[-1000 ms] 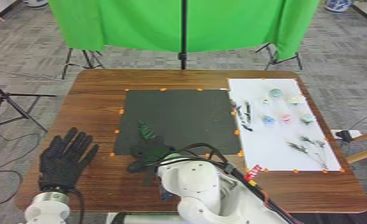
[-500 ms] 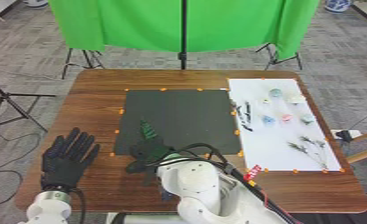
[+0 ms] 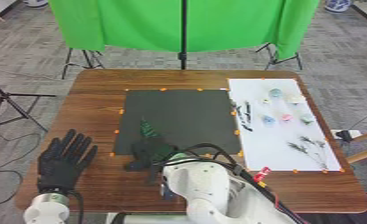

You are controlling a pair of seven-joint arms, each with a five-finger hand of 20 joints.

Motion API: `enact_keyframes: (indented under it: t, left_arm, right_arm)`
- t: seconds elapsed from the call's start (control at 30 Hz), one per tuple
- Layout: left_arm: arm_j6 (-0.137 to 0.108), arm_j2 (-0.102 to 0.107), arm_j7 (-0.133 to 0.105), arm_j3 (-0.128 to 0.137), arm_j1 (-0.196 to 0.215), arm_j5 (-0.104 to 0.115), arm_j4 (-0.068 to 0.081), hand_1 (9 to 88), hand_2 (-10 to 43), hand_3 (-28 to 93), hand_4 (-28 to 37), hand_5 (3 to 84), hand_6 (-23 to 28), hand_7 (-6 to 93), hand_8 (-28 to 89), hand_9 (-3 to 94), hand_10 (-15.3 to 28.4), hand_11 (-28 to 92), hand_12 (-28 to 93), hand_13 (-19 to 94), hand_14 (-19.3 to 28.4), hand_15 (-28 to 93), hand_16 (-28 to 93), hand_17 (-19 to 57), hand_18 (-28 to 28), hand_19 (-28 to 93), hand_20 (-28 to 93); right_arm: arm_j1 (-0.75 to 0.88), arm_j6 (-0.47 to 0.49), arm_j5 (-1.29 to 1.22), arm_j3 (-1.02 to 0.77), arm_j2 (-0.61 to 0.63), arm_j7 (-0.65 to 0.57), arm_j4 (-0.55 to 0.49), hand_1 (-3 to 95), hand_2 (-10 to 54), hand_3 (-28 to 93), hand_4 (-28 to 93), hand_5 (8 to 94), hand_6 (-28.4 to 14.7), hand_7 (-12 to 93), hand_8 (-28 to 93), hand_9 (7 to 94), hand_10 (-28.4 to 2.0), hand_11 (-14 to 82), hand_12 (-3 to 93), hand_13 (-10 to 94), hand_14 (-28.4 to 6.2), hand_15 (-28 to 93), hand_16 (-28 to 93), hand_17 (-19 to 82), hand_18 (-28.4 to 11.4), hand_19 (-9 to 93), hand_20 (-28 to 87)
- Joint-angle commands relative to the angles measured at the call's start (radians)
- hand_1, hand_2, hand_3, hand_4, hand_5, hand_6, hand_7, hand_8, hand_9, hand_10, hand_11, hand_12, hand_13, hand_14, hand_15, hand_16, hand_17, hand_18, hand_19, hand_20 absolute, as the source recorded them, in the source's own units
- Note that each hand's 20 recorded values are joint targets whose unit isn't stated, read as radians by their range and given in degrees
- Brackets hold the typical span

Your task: Arrange flowers

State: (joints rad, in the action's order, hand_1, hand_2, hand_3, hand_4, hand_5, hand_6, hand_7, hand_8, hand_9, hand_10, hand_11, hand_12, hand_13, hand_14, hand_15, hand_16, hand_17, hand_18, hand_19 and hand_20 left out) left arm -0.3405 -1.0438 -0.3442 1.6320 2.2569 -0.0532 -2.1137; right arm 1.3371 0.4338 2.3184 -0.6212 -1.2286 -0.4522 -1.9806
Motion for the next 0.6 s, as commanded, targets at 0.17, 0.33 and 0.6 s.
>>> enact_keyframes:
  t: [0.17, 0.33, 0.6]
  left_arm:
    - [0.009, -0.012, -0.013, 0.012, 0.031, 0.003, -0.001, 32.0, 10.5, 76, -28.3, 45.0, 4.8, 23.5, -13, 41.7, 13.6, 24, 12, 34, 13.2, 36, -5, 0.6, 13.9, 34, 17]
    - [0.013, -0.009, -0.017, 0.020, 0.033, 0.002, -0.006, 32.3, 10.4, 76, -28.3, 45.2, 5.0, 23.0, -12, 41.8, 13.9, 24, 11, 33, 13.4, 36, -6, 0.4, 14.0, 34, 17]
    - [0.022, -0.013, -0.037, 0.030, 0.011, 0.000, -0.005, 32.4, 10.4, 75, -28.3, 45.3, 5.1, 22.3, -12, 41.6, 13.9, 24, 11, 33, 13.4, 37, -6, 0.3, 14.1, 34, 17]
  right_arm:
    - [0.040, -0.173, -0.053, -0.252, 0.067, -0.120, -0.097, 23.1, 13.2, 68, -19, 69.4, -7.1, 13, -9, 65.6, -24.0, 17.5, 21.0, 49, -22.0, 52, 18, 16, -27.5, 64, 21]
    - [0.088, -0.244, -0.056, -0.428, 0.132, -0.237, -0.090, 25.0, 10.3, 67, -18, 66.1, -7.8, 12, -8, 63.0, -23.8, 16.2, 20.5, 49, -22.0, 52, 18, 17, -27.5, 65, 20]
    - [0.304, -0.287, -0.001, -0.753, 0.256, -0.414, -0.120, 27.3, 4.2, 69, -18, 61.5, -8.7, 12, -8, 57.9, -24.4, 15.1, 20.0, 43, -22.8, 50, 17, 15, -27.2, 64, 19]
